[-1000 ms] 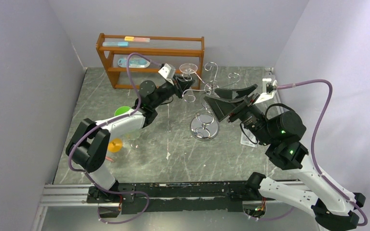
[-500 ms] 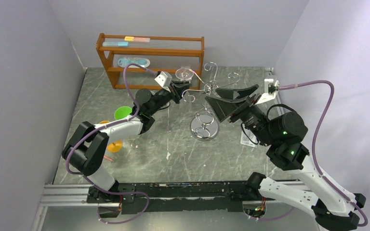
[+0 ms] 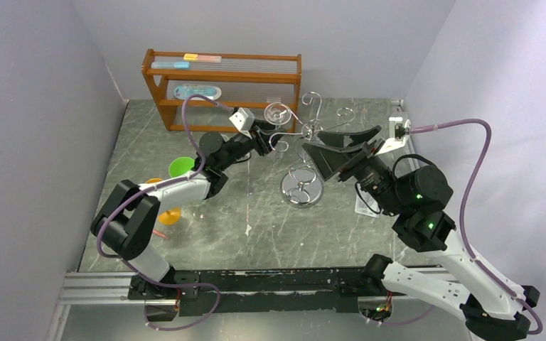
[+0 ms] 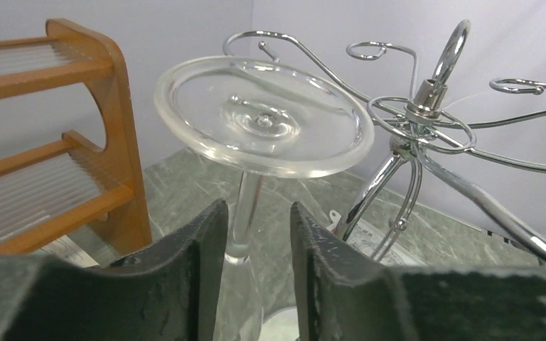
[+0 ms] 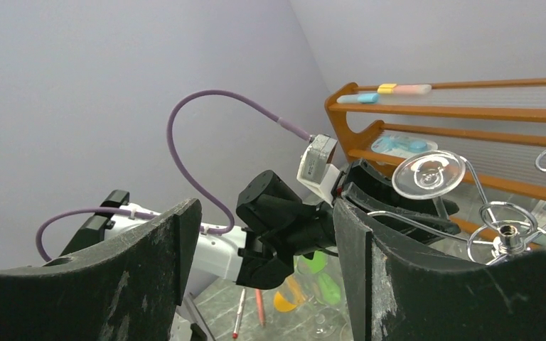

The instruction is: Place the wine glass upside down on the wine glass rack

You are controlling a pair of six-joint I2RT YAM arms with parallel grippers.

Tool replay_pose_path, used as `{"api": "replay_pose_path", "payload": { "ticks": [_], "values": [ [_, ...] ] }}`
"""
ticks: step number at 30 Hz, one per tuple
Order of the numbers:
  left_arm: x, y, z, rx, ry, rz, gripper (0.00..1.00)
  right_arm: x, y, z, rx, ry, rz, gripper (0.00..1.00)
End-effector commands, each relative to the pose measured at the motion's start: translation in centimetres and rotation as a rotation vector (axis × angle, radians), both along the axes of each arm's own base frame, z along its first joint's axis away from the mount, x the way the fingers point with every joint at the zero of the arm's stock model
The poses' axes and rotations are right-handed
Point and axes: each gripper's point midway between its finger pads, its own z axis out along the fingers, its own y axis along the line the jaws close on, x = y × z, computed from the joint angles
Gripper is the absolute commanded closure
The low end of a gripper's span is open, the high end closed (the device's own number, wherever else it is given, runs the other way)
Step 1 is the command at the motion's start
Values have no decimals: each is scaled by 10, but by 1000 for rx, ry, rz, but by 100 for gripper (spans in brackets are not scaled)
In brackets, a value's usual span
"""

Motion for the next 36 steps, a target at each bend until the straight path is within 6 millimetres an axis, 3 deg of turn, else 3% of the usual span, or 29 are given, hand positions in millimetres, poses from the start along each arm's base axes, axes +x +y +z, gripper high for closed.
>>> {"api": "replay_pose_path", "payload": {
  "ticks": [1,8,14,21,26,33,36],
  "values": [
    [-16,5,11,-22,-30,-23,55,1,-3,-1,12,7,-16,28],
    [-28,29,11,-31,59,53,49,2,-8,-3,13,16,-34,28],
    [-26,56,-11,15,341,199,45,9,-9,-17,-8,59,-65,28],
    [-38,118,-24,165,537,476,39,13,-14,-26,-12,106,-97,28],
    [-62,134,-19,318,611,472,35,11,-20,-24,14,109,-109,28],
    [-104,143,-31,520,723,359,49,13,-19,-25,13,123,-110,28],
    [-117,152,-37,587,758,355,48,15,-18,-27,13,131,-114,28]
  ]
}}
